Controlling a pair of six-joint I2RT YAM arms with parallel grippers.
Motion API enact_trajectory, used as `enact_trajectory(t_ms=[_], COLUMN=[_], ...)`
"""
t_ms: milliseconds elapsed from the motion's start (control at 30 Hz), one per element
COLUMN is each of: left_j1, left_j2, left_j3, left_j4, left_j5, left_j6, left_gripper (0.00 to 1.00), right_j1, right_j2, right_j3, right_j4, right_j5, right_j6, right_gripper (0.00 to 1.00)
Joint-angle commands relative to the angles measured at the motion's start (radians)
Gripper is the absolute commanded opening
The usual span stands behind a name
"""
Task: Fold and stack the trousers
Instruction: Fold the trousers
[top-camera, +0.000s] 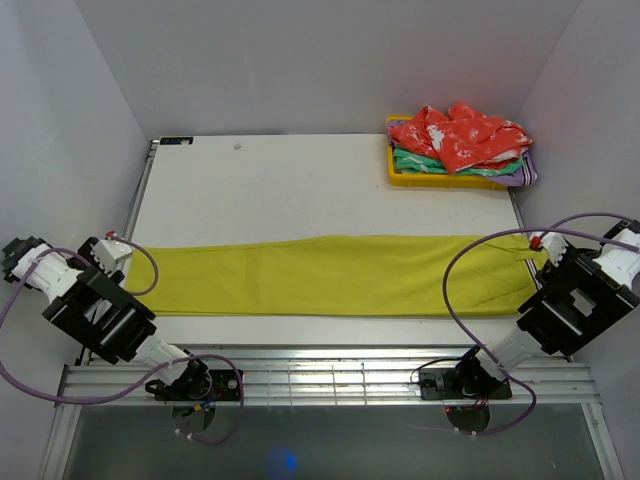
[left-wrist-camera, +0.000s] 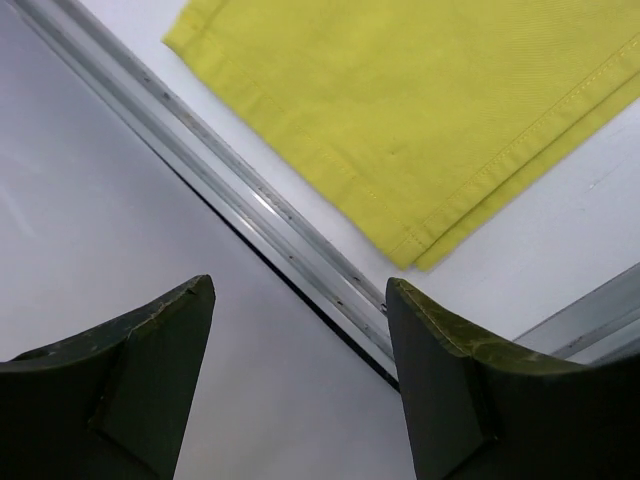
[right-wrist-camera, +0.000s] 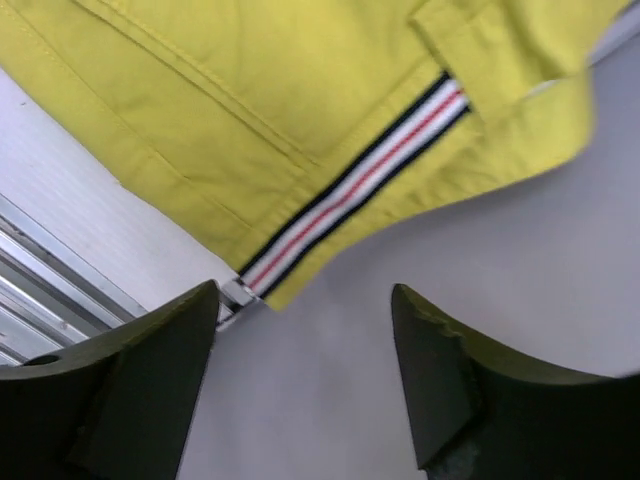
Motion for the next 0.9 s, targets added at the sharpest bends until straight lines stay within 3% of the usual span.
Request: enact_trajectory(t_ms=[0, 33, 167, 333, 533, 667, 767, 867], left_j1=[-0.001, -0.009, -0.067, -0.240, -0.383, -0.411, -0.470, -0.651], left_j2=[-0.110, -0.128, -0.176, -0.206, -0.193, -0.142, -0.176, -0.212], left_j3=[0.066, 0.066, 0.037, -0.078, -0.261, -0.267, -0.224, -0.150], left_j4=[-0.188, -0.205, -0.185, -0.035, 0.193, 0.199, 0.182, 0.231], left_j5=[0.119, 0.127, 0.211, 0.182, 0.081, 0.085, 0.185, 0.219], left_j6=[0.027, 0.016, -0.114, -0.498, -0.831, -0.860, -0.880, -1.025], left_gripper=[0.80, 0.79, 0.79, 0.77, 0.72, 0.70, 0.73, 0.75], right_j1=[-0.010, -0.011, -0.004, 0.111, 0.231, 0.254, 0.268, 0.307], right_j2=[-0.033, -0.034, -0.063, -0.097, -0.120, -0.128, -0.154, -0.218], right_j3=[0.154, 0.170, 0.167, 0.035, -0.206, -0.350, -0.442, -0.523], right_j4=[-0.107, -0.164, -0.186, -0.069, 0.158, 0.287, 0.337, 0.324], right_j5=[-0.080, -0.086, -0.150, -0.131, -0.055, 0.066, 0.116, 0.138], right_j6=[-0.008, -0.022, 0.019, 0.238, 0.447, 0.435, 0.372, 0.289], right_gripper=[0.78, 0.93, 0.96, 0.78, 0.70, 0.66, 0.64, 0.62])
